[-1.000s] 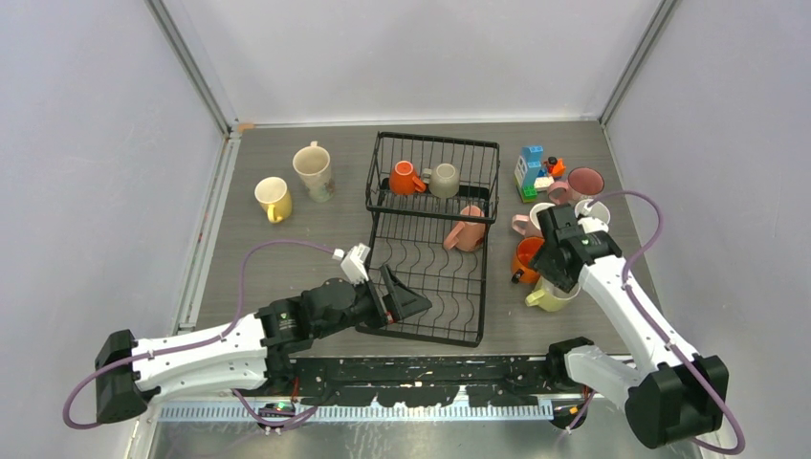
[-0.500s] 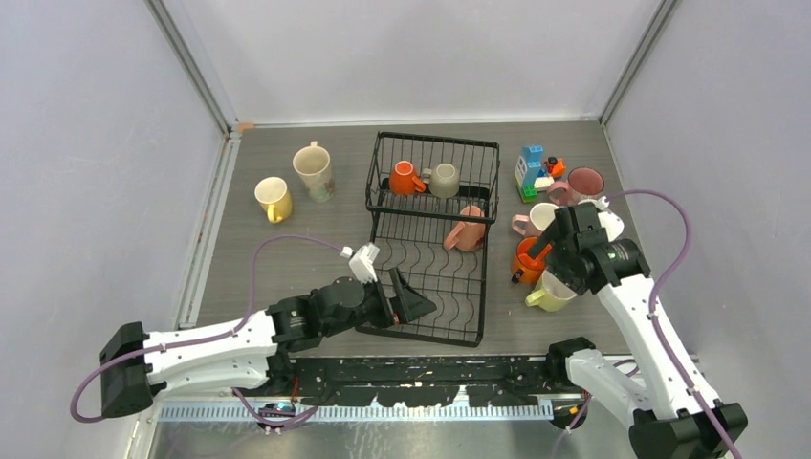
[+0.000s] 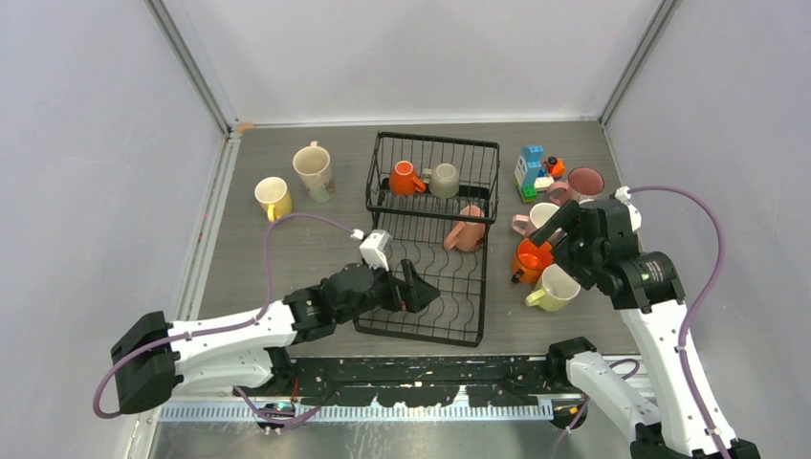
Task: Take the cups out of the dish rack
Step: Place the cup at the center of the board, then unload the cup from the dish rack.
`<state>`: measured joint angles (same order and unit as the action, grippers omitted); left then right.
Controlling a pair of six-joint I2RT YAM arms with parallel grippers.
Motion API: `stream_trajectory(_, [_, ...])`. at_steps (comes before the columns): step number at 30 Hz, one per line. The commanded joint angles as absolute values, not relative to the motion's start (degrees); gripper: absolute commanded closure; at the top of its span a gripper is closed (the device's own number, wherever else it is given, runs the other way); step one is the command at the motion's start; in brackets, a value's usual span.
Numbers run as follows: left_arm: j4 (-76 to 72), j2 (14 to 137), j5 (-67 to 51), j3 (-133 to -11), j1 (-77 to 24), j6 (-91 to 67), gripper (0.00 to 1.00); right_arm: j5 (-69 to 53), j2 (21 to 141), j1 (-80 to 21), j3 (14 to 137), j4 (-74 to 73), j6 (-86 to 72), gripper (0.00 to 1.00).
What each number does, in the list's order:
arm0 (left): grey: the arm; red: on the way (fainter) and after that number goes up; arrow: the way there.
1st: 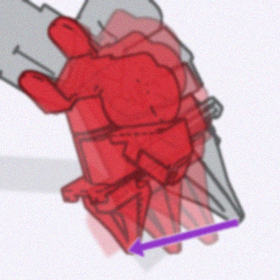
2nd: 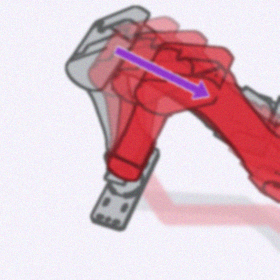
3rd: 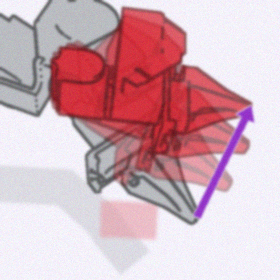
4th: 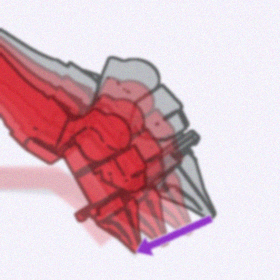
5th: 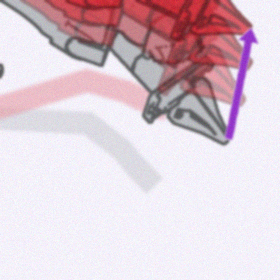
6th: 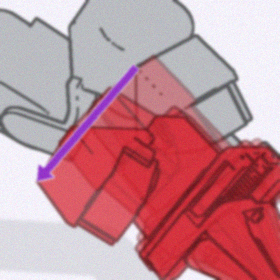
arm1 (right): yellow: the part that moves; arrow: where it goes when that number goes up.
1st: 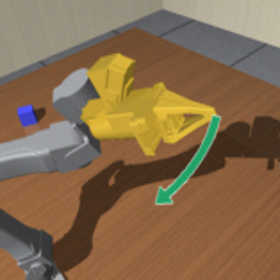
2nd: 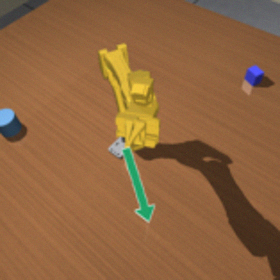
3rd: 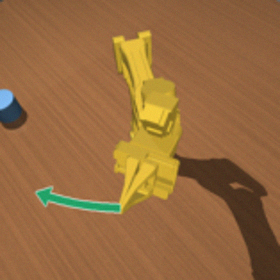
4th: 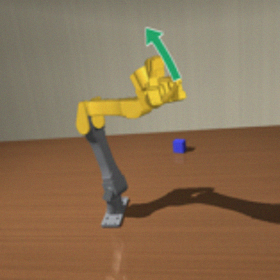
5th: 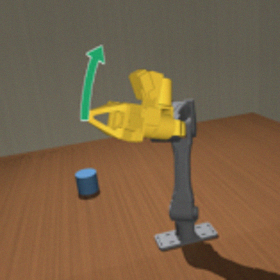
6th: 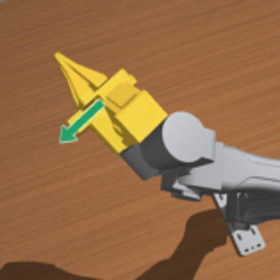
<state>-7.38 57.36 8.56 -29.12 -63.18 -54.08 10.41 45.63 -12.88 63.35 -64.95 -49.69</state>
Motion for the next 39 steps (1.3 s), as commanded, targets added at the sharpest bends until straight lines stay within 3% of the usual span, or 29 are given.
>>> stream_trajectory(1, [-21.94,59.78,11.51,-28.83,-62.93,-43.08,0.0,8.59,44.54,-12.65,65.09,-64.66,-49.88,0.0])
stream_trajectory(9, [-43.46,72.0,15.55,-25.75,-62.85,-30.12,0.01,7.54,42.67,-12.64,63.44,-63.35,-50.72,0.0])
stream_trajectory(13, [-63.71,81.67,17.38,-22.47,-62.93,-22.81,0.03,7.31,42.13,-12.65,63.01,-63.35,-50.6,0.0])
stream_trajectory(19, [-81.21,96.84,17.09,-23.11,-62.62,-17.7,0.07,7.47,42.04,-12.66,64.08,-64.17,-49.81,0.0])
stream_trajectory(31, [-82.0,106.27,18.46,-29.48,-60.7,-12.88,0.15,7.56,41.59,-12.64,65.13,-64.93,-48.88,0.0])
stream_trajectory(39, [-81.97,109.06,16.96,-31.41,-58.05,-11.08,0.26,6.42,42.2,-12.66,65.12,-64.32,-48.6,0.0])
